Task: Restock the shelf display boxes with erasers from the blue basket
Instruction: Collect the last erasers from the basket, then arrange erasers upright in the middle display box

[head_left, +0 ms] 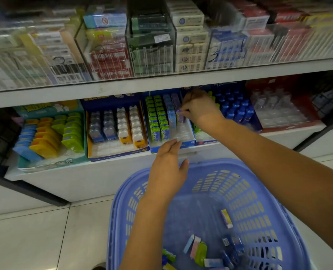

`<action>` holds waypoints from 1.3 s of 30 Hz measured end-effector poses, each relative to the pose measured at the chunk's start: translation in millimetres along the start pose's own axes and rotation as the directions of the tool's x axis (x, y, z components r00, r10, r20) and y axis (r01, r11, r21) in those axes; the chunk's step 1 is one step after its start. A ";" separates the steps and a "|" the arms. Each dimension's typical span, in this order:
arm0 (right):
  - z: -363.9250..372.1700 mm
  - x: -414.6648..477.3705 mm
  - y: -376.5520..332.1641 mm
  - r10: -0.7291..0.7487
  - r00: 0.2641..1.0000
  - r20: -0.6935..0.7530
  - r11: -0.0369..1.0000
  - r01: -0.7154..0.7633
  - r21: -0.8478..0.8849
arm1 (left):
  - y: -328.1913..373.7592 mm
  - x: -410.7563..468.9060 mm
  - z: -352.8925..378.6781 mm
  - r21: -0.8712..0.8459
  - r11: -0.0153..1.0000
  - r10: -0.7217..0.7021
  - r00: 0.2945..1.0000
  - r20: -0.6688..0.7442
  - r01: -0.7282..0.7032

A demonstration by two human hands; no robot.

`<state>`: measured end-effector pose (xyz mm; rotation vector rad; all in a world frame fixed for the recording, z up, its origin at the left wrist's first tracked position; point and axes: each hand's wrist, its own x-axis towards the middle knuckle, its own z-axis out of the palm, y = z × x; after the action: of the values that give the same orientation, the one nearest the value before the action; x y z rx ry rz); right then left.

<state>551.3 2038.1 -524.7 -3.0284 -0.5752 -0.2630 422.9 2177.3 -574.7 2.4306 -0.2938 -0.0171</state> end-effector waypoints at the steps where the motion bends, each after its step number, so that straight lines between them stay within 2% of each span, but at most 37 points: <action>1: 2.7 -1.6 -1.5 0.008 1.000 0.018 0.999 -0.007 -0.051 | 0.5 0.2 -0.3 -0.001 1.000 -0.001 1.000 0.003 0.001; 4: 1.5 -8.5 -3.1 0.029 0.998 0.062 0.988 -0.020 -0.151 | 2.8 -0.9 -1.6 0.005 1.000 -0.004 1.000 0.023 0.004; 6: -5.4 -18.5 -6.1 0.010 0.999 0.050 0.991 -0.004 -0.131 | 4.8 -4.4 -1.3 -0.016 1.000 -0.002 1.000 0.010 0.002; 8: -11.1 -36.7 -12.7 -0.013 0.999 -0.039 1.000 0.013 -0.001 | 5.0 -10.0 1.8 -0.084 0.996 0.018 0.995 -0.102 -0.027; 10: -11.5 -64.1 -21.0 0.044 0.996 -0.072 0.968 -0.024 0.250 | 2.3 -17.7 11.6 -0.156 0.987 0.004 0.982 -0.189 -0.034; 11: -6.9 -79.2 -23.9 0.080 0.997 0.013 0.943 -0.080 0.324 | -1.5 -22.3 19.3 -0.174 0.985 -0.023 0.985 -0.169 -0.007; 12: 1.9 -93.3 -25.5 0.105 0.983 0.150 0.936 -0.148 0.319 | -7.4 -26.2 29.0 -0.164 0.986 -0.056 0.994 -0.099 0.039; 13: 14.3 -107.8 -25.8 0.125 0.937 0.326 0.940 -0.217 0.263 | -15.4 -31.5 40.4 -0.111 0.989 -0.098 0.995 0.024 0.100; 14: 29.5 -123.0 -25.4 0.148 0.855 0.498 0.943 -0.273 0.189 | -24.5 -37.1 53.1 -0.026 0.988 -0.144 0.974 0.177 0.151; 16: 60.7 -152.8 -23.5 0.185 0.661 0.728 0.948 -0.315 0.045 | -47.3 -55.2 80.6 0.127 0.965 -0.264 0.847 0.463 0.231; 17: 78.0 -166.6 -20.6 0.199 0.582 0.788 0.954 -0.299 -0.020 | -59.3 -67.4 92.7 0.189 0.938 -0.345 0.755 0.558 0.289; 19: 112.4 -188.8 -12.3 0.226 0.454 0.862 0.959 -0.256 -0.117 | -83.5 -89.7 110.0 0.332 0.874 -0.485 0.610 0.627 0.354; 21: 142.9 -206.1 -3.9 0.273 0.342 0.899 0.943 -0.278 -0.180 | -102.8 -104.6 119.8 0.434 0.846 -0.533 0.508 0.677 0.309; 23: 167.3 -217.2 2.7 0.330 0.296 0.896 0.907 -0.363 -0.213 | -113.2 -110.1 124.8 0.493 0.838 -0.543 0.450 0.710 0.233; 25: 187.9 -224.2 4.5 0.395 0.321 0.861 0.854 -0.474 -0.216 | -120.1 -112.5 130.2 0.503 0.835 -0.546 0.444 0.711 0.223; 28: 211.1 -232.3 4.9 0.446 0.407 0.797 0.816 -0.550 -0.176 | -121.2 -115.5 144.2 0.466 0.846 -0.529 0.512 0.677 0.258; 31: 231.5 -239.3 8.5 0.475 0.427 0.769 0.742 -0.665 -0.089 | -114.2 -111.8 163.1 0.401 0.859 -0.511 0.573 0.640 0.319; 34: 233.8 -231.8 16.3 0.344 0.456 0.821 0.695 -0.711 0.103 | -105.0 -105.6 179.3 0.372 0.884 -0.466 0.591 0.658 0.283; 35: 231.4 -226.0 17.1 0.293 0.489 0.822 0.627 -0.747 0.221 | -103.4 -104.8 184.1 0.384 0.878 -0.478 0.585 0.656 0.286; 37: 220.2 -213.2 14.4 0.254 0.532 0.808 0.337 -0.832 0.441 | -103.4 -104.6 192.0 0.382 0.873 -0.487 0.595 0.639 0.305; 38: 214.9 -207.4 14.6 0.235 0.536 0.811 0.180 -0.844 0.506 | -102.8 -105.3 194.3 0.370 0.872 -0.488 0.605 0.629 0.319; 39: 208.9 -202.1 15.6 0.185 0.539 0.821 0.067 -0.841 0.537 | -101.4 -105.8 194.4 0.364 0.869 -0.495 0.606 0.622 0.335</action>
<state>404.7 1967.4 -766.0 -1.7484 0.4614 0.8071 323.4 2152.5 -795.5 2.5455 -0.0328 -1.2162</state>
